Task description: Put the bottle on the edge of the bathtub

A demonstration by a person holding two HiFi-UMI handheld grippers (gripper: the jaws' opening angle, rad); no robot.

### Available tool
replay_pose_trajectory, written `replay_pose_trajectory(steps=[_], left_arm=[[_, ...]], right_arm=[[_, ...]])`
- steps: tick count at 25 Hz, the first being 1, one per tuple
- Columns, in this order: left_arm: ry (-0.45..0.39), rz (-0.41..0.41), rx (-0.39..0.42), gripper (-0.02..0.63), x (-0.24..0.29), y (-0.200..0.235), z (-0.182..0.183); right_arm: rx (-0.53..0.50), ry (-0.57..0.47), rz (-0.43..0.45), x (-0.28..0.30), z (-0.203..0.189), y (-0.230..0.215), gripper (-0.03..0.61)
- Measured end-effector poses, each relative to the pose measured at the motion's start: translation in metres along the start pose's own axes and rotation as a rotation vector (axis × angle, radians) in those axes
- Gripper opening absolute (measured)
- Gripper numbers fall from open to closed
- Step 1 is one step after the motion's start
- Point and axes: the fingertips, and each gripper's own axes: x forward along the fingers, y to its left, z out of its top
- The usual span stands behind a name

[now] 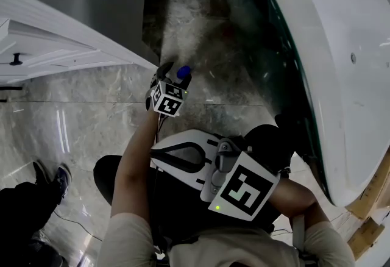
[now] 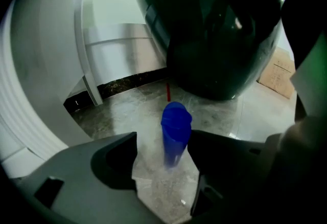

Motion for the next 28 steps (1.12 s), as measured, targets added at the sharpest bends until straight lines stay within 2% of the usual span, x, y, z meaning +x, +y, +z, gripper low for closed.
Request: replay_pose_trajectory(steps=[3,5,7,10,13,20,26,28], left_arm=[[0.037,-0.025,0.049,0.343,-0.025,-0.005,-0.003],[0.075,-0.043,0.076,0.347,-0.040,-0.009,-0.008],[0.100,-0.047,0.067,0.350,-0.054,-0.006,-0.011],[0.098,-0.042,0.010,0.350,-0.075,-0.001,-0.003],[0.093,-0.053,-0.030,0.348,-0.098,-0.003,0.015],[0.043,-0.049,-0.113,0.348,-0.188,-0.004,0.084],[0.029,0.004,-0.293,0.348,-0.289,0.000,0.134],[0.038,-0.005,-0.312,0.348,-0.325,-0.004,0.154]], right_arm=[[-0.040,-0.045,0.013,0.003,0.010,0.000,0.029],[-0.027,-0.054,0.009,0.004,0.013,-0.002,0.029],[-0.005,-0.047,-0.008,0.005,0.019,-0.002,0.029],[-0.059,0.016,-0.044,-0.002,0.036,0.009,0.029],[-0.101,0.043,-0.037,-0.013,0.063,0.026,0.029],[0.039,0.126,-0.008,-0.052,0.121,0.050,0.029],[0.114,0.219,-0.064,-0.105,0.170,0.064,0.029],[0.065,0.289,-0.118,-0.126,0.175,0.066,0.029]])
